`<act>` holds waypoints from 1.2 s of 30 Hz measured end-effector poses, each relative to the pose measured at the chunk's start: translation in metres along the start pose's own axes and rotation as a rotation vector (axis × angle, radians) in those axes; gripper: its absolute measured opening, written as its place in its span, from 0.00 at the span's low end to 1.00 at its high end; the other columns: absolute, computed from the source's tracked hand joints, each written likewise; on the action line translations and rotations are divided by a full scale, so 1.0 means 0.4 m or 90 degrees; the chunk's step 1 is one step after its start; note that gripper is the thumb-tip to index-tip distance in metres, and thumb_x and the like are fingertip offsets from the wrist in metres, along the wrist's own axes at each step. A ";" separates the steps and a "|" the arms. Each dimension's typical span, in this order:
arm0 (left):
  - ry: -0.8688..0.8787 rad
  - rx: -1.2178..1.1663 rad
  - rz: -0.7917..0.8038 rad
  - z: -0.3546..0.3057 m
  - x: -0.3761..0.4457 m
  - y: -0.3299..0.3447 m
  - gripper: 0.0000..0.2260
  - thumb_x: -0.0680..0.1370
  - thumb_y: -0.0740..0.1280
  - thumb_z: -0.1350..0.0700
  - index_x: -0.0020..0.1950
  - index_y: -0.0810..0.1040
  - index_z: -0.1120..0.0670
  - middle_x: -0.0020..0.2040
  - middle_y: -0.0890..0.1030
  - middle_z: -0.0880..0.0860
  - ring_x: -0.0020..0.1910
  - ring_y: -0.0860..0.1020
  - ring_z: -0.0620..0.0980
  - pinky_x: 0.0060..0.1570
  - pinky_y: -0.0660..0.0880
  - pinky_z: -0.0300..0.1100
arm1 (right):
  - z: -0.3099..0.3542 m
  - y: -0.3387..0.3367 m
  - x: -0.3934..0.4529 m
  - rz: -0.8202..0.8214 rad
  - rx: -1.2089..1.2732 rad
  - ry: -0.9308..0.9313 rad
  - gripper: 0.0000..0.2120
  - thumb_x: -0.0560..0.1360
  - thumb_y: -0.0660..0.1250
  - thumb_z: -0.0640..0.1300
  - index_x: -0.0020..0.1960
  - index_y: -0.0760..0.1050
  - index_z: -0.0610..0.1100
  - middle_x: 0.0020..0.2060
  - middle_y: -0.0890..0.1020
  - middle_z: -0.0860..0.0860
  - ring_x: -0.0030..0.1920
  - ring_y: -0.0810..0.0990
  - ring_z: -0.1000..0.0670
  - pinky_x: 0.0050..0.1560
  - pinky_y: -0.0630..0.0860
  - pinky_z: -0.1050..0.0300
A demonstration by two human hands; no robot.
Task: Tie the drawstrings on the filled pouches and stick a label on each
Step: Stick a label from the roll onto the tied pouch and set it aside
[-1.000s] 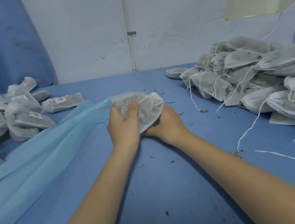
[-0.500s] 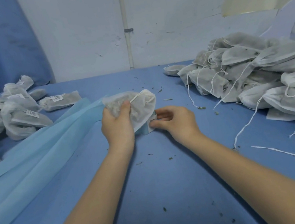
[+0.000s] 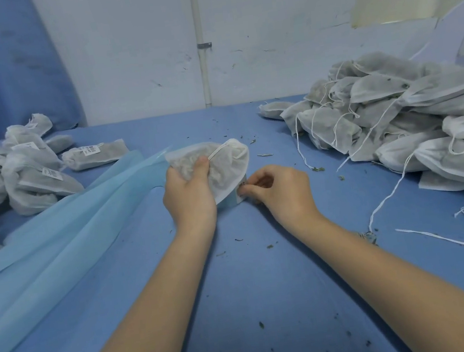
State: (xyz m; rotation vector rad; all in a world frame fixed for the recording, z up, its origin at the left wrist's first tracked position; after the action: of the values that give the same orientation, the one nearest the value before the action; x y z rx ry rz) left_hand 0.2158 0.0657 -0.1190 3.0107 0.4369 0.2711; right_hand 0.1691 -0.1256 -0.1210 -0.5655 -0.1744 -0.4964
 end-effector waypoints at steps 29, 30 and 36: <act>0.007 0.042 0.030 0.000 -0.001 0.015 0.08 0.76 0.67 0.50 0.49 0.75 0.53 0.40 0.76 0.42 0.47 0.76 0.49 0.49 0.70 0.41 | 0.059 0.007 -0.032 0.054 -0.140 -0.125 0.12 0.69 0.76 0.44 0.33 0.73 0.47 0.29 0.78 0.58 0.34 0.76 0.55 0.39 0.69 0.71; 0.003 0.040 0.030 0.003 0.001 0.015 0.08 0.76 0.67 0.50 0.50 0.75 0.53 0.41 0.76 0.43 0.47 0.76 0.49 0.48 0.70 0.40 | 0.056 0.007 -0.036 0.066 -0.136 -0.117 0.12 0.69 0.76 0.44 0.33 0.74 0.47 0.31 0.80 0.55 0.37 0.78 0.53 0.40 0.70 0.68; 0.001 0.040 0.033 0.001 0.001 0.016 0.10 0.76 0.67 0.50 0.51 0.75 0.56 0.45 0.78 0.49 0.48 0.77 0.51 0.52 0.72 0.44 | 0.049 0.022 -0.069 0.199 -0.112 -0.085 0.11 0.66 0.78 0.49 0.34 0.76 0.51 0.36 0.82 0.50 0.37 0.77 0.53 0.40 0.70 0.62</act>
State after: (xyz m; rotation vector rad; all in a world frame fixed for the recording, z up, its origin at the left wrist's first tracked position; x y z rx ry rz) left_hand 0.2180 0.0599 -0.1185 3.0870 0.3753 0.2687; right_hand 0.1491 -0.0970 -0.1168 -0.7831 -0.1663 -0.1703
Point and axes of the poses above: each hand's wrist, its own x-axis towards the middle knuckle, its own y-axis out of the palm, z = x × y, the point moved 10 cm from there along x, towards the middle knuckle
